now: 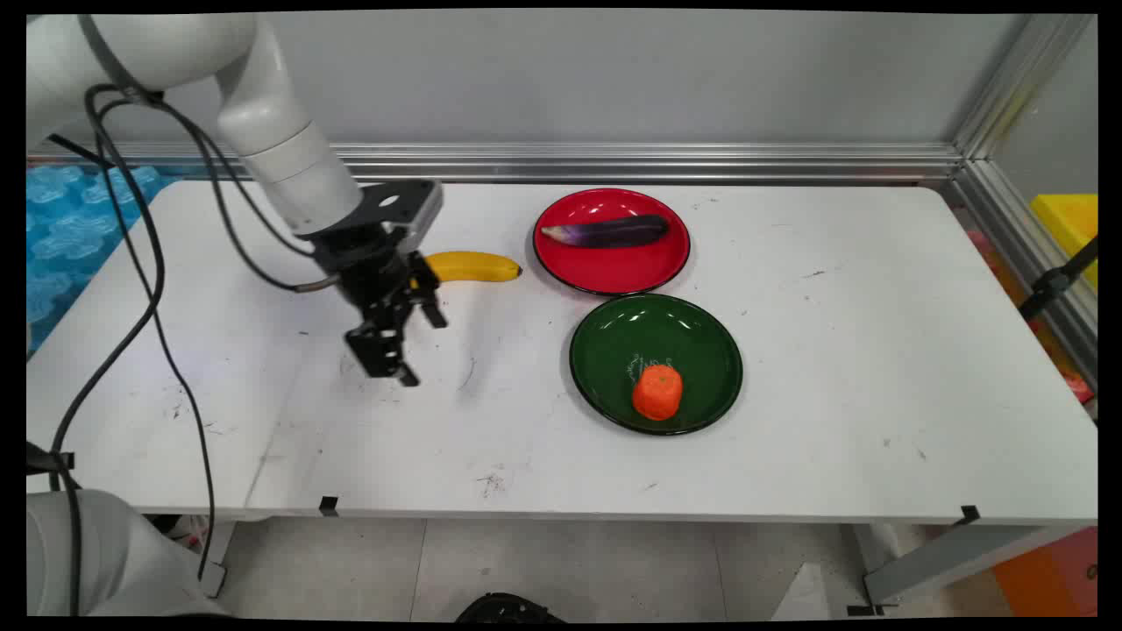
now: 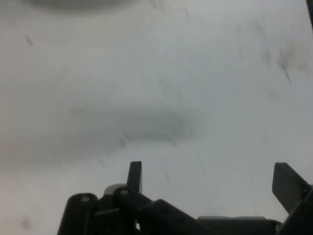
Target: Pick up the mandarin from the green plate
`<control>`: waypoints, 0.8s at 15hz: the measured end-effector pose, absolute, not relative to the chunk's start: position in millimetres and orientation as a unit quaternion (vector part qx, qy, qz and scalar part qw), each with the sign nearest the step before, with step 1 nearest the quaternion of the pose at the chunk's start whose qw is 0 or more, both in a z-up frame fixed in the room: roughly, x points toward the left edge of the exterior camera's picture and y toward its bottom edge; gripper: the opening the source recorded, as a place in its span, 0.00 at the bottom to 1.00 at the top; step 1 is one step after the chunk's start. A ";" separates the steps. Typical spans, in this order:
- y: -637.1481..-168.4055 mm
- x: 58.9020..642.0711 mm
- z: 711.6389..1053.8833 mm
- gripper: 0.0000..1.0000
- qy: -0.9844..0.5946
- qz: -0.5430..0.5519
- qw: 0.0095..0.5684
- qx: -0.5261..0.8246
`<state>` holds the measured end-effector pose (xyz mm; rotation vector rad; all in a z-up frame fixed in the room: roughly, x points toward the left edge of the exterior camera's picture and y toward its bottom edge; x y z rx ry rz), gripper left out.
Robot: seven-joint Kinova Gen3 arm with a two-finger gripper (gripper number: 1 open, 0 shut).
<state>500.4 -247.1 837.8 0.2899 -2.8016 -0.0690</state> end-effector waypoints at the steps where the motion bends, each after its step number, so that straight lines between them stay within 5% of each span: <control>1: -249.2 495.3 839.5 1.00 -0.981 -0.018 0.167 0.100; 12: -269.0 394.4 853.6 1.00 -0.959 0.054 0.266 0.083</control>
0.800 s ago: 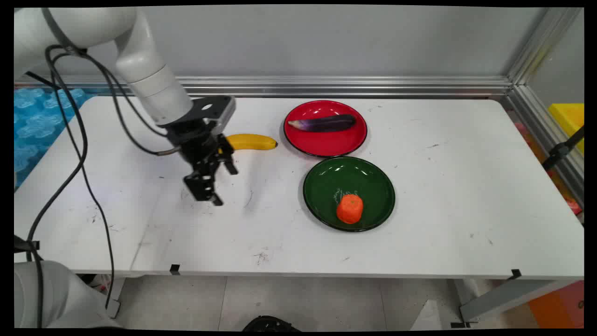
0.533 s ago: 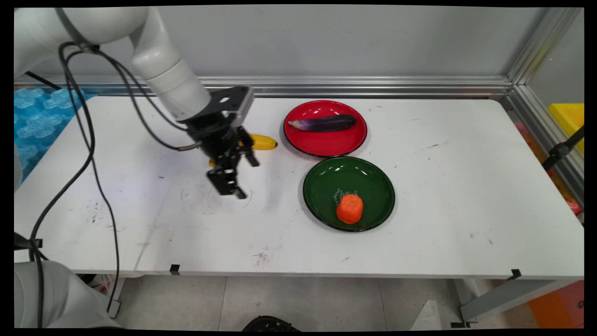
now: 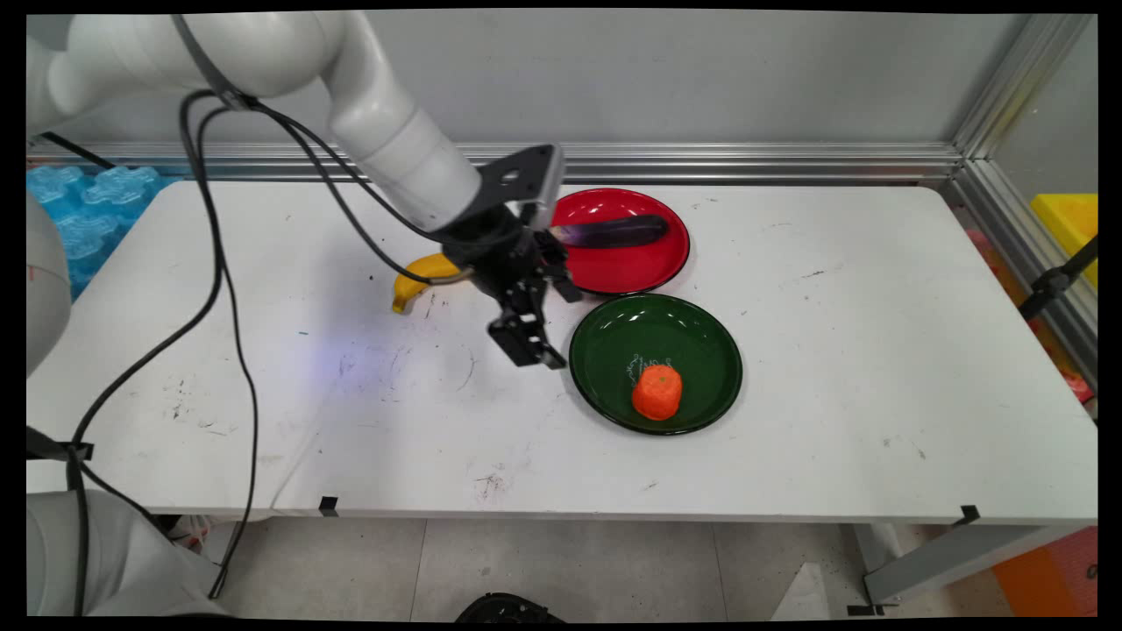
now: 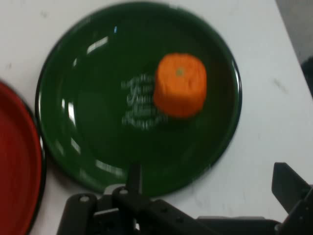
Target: Pick up the mandarin from the green plate
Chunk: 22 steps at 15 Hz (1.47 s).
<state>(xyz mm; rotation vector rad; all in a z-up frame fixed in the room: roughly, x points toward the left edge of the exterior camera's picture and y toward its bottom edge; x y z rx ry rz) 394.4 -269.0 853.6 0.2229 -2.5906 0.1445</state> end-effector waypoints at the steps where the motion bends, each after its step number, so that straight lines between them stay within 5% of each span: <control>1: -269.1 386.7 851.0 1.00 -0.957 0.055 0.271 0.082; 22: -297.6 320.5 771.1 1.00 -0.945 0.051 0.313 0.083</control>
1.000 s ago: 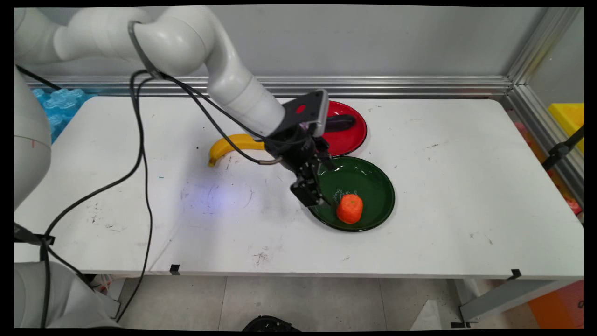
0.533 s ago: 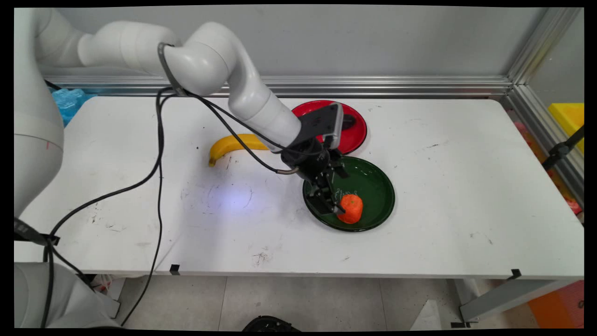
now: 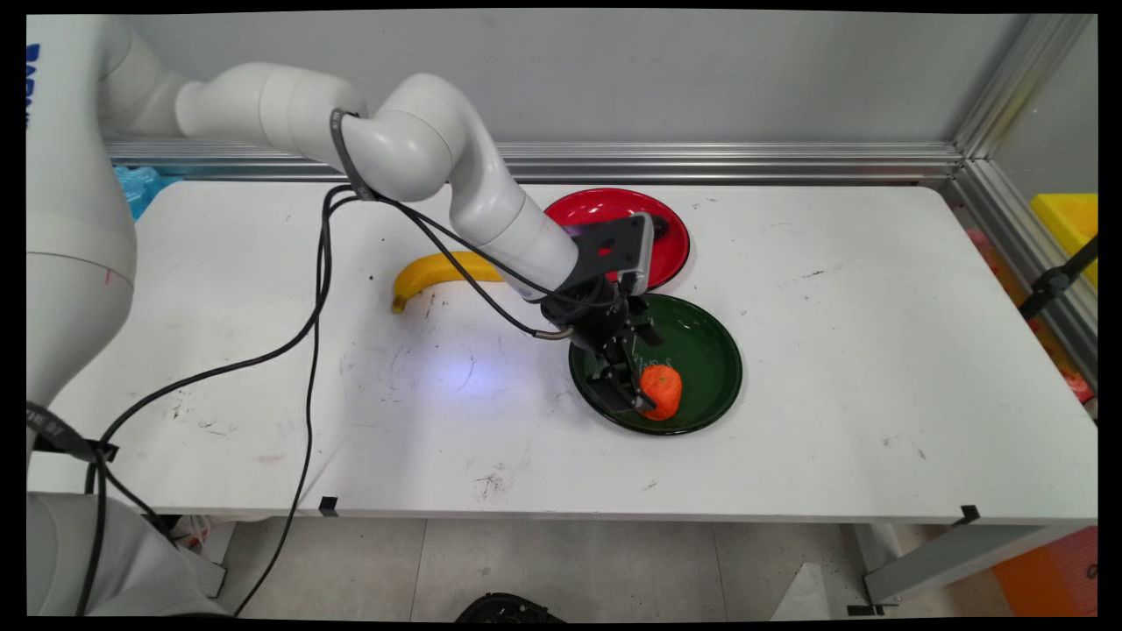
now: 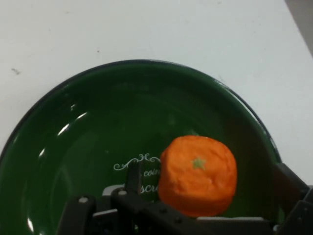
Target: Pick up the mandarin from the green plate, then place the picked object on the red plate
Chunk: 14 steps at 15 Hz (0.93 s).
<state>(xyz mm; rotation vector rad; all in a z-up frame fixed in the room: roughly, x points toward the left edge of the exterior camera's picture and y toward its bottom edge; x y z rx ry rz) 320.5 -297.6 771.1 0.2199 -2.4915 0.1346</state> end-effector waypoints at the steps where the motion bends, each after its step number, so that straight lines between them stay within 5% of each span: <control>1: -298.7 320.2 768.6 1.00 -0.945 0.051 0.313 0.084; 11: -307.8 317.9 748.2 1.00 -0.944 0.045 0.314 0.090; 12: -308.3 317.6 746.7 0.00 -0.944 0.044 0.315 0.089; 14: -309.2 316.9 744.8 0.00 -0.944 0.041 0.316 0.087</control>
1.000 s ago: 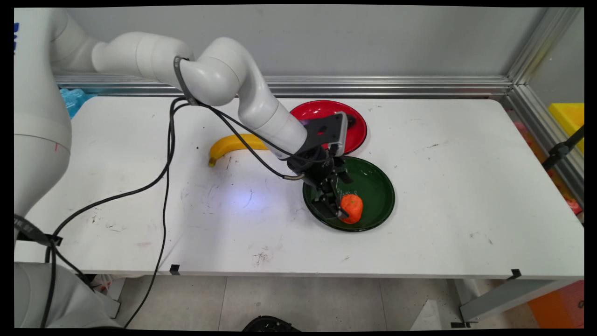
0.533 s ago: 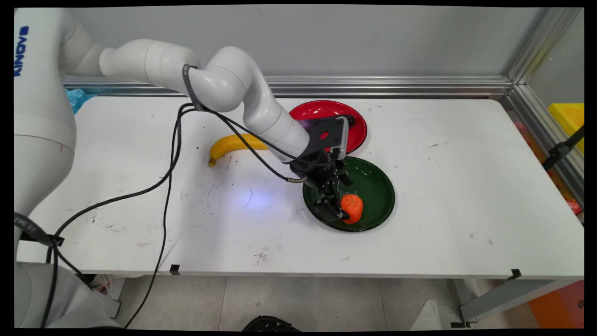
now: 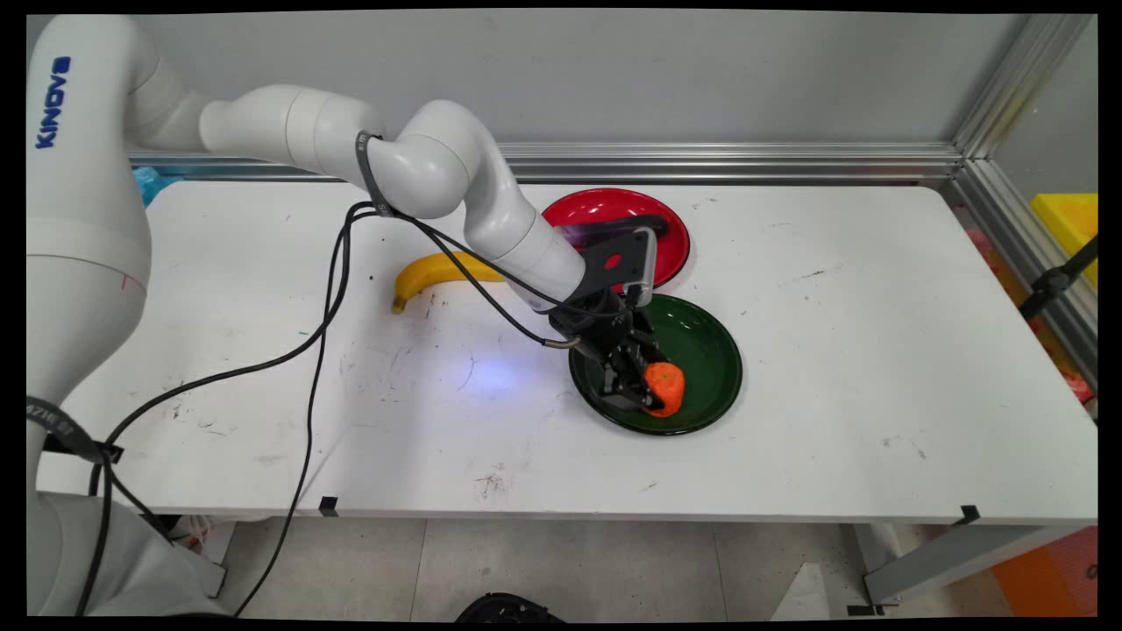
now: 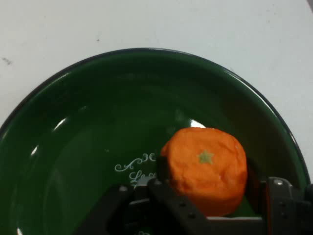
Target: Place the picked object on the red plate
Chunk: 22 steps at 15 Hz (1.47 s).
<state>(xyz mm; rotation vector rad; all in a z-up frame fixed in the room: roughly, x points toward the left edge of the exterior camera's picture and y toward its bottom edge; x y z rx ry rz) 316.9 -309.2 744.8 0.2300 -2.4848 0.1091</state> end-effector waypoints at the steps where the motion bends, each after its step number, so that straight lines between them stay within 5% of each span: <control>1: -309.6 316.8 744.6 0.00 -0.944 0.041 0.317 0.087; 22: -390.0 347.9 817.2 0.00 -0.937 0.057 0.334 0.090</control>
